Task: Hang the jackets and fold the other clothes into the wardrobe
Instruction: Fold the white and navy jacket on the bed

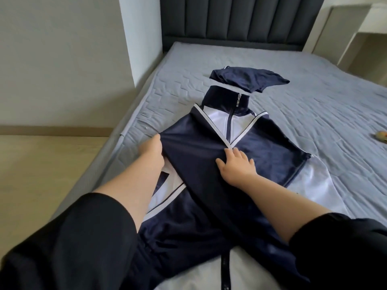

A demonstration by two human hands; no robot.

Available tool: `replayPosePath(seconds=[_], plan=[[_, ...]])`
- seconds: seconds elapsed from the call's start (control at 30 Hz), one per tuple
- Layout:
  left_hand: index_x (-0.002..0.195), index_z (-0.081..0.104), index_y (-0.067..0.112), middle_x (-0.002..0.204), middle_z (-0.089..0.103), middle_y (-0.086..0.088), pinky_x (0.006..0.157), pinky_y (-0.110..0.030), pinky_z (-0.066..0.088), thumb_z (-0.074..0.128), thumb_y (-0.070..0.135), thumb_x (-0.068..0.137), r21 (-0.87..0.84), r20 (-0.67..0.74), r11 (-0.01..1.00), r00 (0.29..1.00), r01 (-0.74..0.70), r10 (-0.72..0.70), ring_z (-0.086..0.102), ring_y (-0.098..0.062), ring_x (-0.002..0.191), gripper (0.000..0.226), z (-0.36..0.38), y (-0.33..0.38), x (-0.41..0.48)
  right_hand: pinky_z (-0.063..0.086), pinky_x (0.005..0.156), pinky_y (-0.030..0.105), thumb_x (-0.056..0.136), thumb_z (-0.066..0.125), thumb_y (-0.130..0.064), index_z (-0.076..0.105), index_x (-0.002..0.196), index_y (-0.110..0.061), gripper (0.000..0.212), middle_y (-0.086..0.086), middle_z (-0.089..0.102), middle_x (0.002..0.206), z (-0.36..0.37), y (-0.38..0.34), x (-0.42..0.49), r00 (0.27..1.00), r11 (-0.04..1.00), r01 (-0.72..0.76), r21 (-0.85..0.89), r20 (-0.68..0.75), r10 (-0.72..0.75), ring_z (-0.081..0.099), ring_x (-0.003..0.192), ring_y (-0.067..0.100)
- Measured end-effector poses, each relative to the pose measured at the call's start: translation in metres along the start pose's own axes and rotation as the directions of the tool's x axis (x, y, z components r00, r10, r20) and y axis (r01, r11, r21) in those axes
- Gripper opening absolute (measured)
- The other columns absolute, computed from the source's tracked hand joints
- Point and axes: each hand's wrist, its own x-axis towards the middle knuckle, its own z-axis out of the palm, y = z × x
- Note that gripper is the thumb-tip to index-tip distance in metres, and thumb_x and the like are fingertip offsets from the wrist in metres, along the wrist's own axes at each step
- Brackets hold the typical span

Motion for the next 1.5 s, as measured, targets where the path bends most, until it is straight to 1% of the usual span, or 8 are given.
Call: replayPosePath(seconds=[0.13,0.27,0.43,0.67,0.83,1.2,1.37,1.5], plan=[[0.069,0.051,0.014,0.071,0.051,-0.005,0.059,-0.031,0.038,0.055,0.012,0.082,0.356,-0.07,0.891,0.942,-0.283,0.327,0.046,-0.028,0.073,0.013,-0.005,-0.011,0.002,0.014,0.114,0.051,0.098,0.03,-0.045,0.025,0.146,-0.015,0.057,0.005,0.027,0.152,0.005,-0.001,0.003,0.997,0.999,-0.049,0.021,-0.055,0.05,0.02,0.141,0.025],[0.12,0.052,0.012,0.127,0.05,-0.011,0.087,-0.04,0.039,0.065,0.005,0.075,0.761,0.13,0.311,0.605,-0.569,0.786,0.047,-0.031,0.112,0.048,-0.002,-0.01,0.003,0.02,0.111,0.05,0.096,0.037,-0.035,0.032,0.139,-0.009,0.05,0.009,0.035,0.142,0.0,-0.013,0.008,0.985,0.998,-0.05,-0.029,-0.165,0.044,0.029,0.133,0.029],[0.151,0.02,0.018,0.16,0.011,-0.002,0.116,-0.048,0.013,0.037,0.038,0.097,0.728,0.664,-0.278,0.544,-0.627,0.513,0.007,-0.025,0.146,0.06,0.004,-0.024,0.023,0.031,0.103,0.042,0.091,0.045,-0.023,0.041,0.129,-0.007,0.042,0.011,0.046,0.132,-0.01,-0.038,0.037,0.96,0.99,0.006,0.144,-0.279,0.035,0.04,0.123,0.031],[0.153,0.005,0.017,0.161,0.006,-0.003,0.116,-0.049,0.0,0.029,0.043,0.094,0.767,0.633,-0.268,0.621,-0.583,0.462,-0.002,-0.022,0.147,0.068,0.006,-0.042,0.037,0.037,0.094,0.038,0.088,0.048,-0.03,0.045,0.13,-0.007,0.048,0.011,0.049,0.132,-0.024,-0.058,0.108,0.959,0.949,-0.017,0.314,-0.263,0.104,0.043,0.122,0.031],[0.153,0.007,0.015,0.16,0.011,-0.005,0.117,-0.048,0.005,0.03,0.046,0.092,0.788,0.599,-0.238,0.616,-0.568,0.511,0.005,-0.022,0.147,0.071,0.007,-0.043,0.036,0.035,0.065,0.029,0.09,0.048,-0.033,0.043,0.068,-0.014,0.029,0.002,0.051,0.074,-0.029,-0.082,0.157,0.979,0.916,-0.033,0.401,-0.172,0.111,0.049,0.072,0.022],[0.153,0.007,0.016,0.16,0.008,-0.004,0.118,-0.047,0.003,0.027,0.047,0.092,0.791,0.598,-0.239,0.627,-0.564,0.499,0.003,-0.021,0.147,0.071,0.008,-0.045,0.04,0.04,0.079,0.029,0.096,0.047,-0.018,0.056,0.113,0.004,0.029,0.019,0.061,0.116,-0.034,-0.062,0.191,0.904,0.888,-0.233,0.395,-0.249,0.348,0.057,0.11,0.033],[0.152,0.012,0.013,0.16,0.013,-0.004,0.118,-0.046,0.004,0.031,0.046,0.091,0.792,0.59,-0.218,0.623,-0.57,0.514,0.006,-0.021,0.147,0.072,0.007,-0.045,0.039,0.036,0.089,0.041,0.089,0.046,-0.01,0.057,0.109,-0.004,0.024,0.014,0.056,0.117,-0.022,-0.08,0.17,0.718,0.959,0.282,-0.03,-0.657,-0.232,0.048,0.108,0.034],[0.152,0.016,0.011,0.159,0.017,-0.005,0.118,-0.045,0.005,0.033,0.046,0.09,0.808,0.565,-0.199,0.632,-0.555,0.531,0.008,-0.02,0.147,0.072,0.008,-0.044,0.039,0.021,0.109,0.042,0.097,0.039,-0.028,0.054,0.125,-0.006,0.038,0.009,0.049,0.137,-0.008,-0.066,0.168,0.76,0.765,0.458,-0.453,-0.248,-0.601,0.035,0.133,0.027]])
